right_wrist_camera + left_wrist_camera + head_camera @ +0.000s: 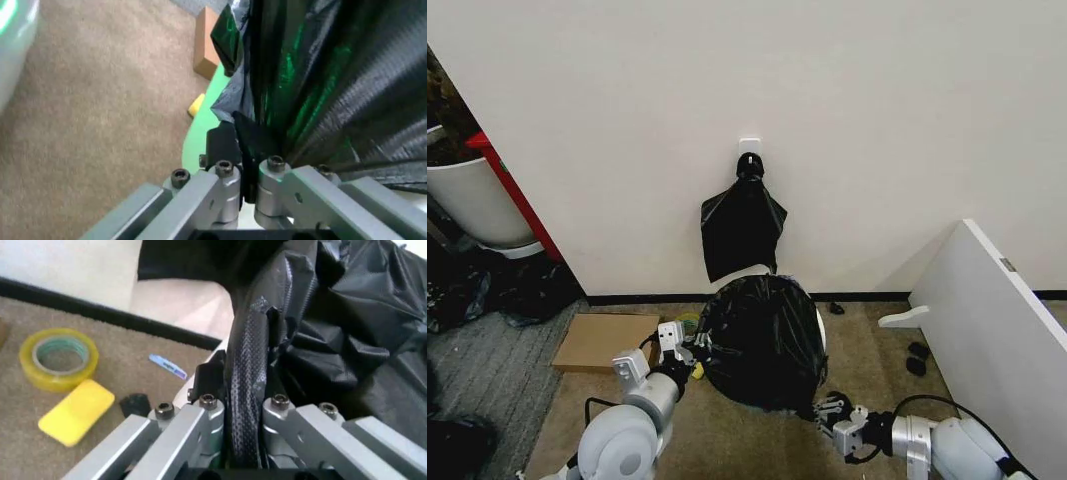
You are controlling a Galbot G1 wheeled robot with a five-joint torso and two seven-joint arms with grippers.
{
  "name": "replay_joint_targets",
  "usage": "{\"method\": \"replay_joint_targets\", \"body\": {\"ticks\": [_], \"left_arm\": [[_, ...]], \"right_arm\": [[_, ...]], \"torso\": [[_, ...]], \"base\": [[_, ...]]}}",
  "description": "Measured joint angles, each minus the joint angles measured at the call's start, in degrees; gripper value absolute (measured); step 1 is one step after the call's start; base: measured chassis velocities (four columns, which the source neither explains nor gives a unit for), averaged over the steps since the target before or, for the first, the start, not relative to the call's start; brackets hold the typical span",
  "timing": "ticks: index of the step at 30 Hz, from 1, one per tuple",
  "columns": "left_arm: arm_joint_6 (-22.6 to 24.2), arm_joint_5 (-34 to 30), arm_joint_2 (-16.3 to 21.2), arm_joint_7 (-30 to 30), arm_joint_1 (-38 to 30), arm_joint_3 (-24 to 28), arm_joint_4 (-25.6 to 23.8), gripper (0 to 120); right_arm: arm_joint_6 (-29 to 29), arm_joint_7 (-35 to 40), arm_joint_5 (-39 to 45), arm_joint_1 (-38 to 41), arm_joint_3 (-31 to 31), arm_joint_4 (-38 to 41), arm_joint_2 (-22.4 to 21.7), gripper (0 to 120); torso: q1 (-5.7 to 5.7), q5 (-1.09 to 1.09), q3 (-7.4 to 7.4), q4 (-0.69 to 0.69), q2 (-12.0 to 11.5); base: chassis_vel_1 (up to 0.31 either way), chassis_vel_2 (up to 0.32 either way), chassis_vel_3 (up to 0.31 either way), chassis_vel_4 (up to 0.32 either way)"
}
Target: Place the garbage bag over the trash bin.
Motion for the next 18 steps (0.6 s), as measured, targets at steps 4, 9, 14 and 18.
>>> {"method": "replay_joint_targets", "body": {"ticks": [4, 9, 14, 18], "left_arm": [[0.1, -0.4, 0.0, -0.1, 0.1, 0.0, 0.0, 4], [0.1, -0.2, -0.1, -0.1, 0.1, -0.1, 0.3, 4], [0.1, 0.2, -0.1, 0.1, 0.0, -0.1, 1.0, 4], [-0.2, 0.4, -0.4, 0.1, -0.1, -0.2, 1.8, 4]], "right_arm": [[0.1, 0.6, 1.0, 0.0, 0.3, -1.0, -0.1, 0], [0.6, 0.6, 2.4, -0.2, -0.6, -1.1, 0.1, 0], [1.0, 1.0, 4.3, -0.5, -1.8, -1.2, 0.4, 0], [1.8, 1.3, 6.3, -1.9, -1.8, -0.8, 0.3, 7]], "torso": [[0.00, -0.01, 0.00, 0.00, 0.0], [0.00, -0.01, 0.00, 0.00, 0.0], [0.00, -0.01, 0.00, 0.00, 0.0], [0.00, -0.01, 0.00, 0.00, 0.0]], "base": [[0.000, 0.000, 0.000, 0.000], [0.000, 0.000, 0.000, 0.000], [0.000, 0.000, 0.000, 0.000], [0.000, 0.000, 0.000, 0.000]]}}
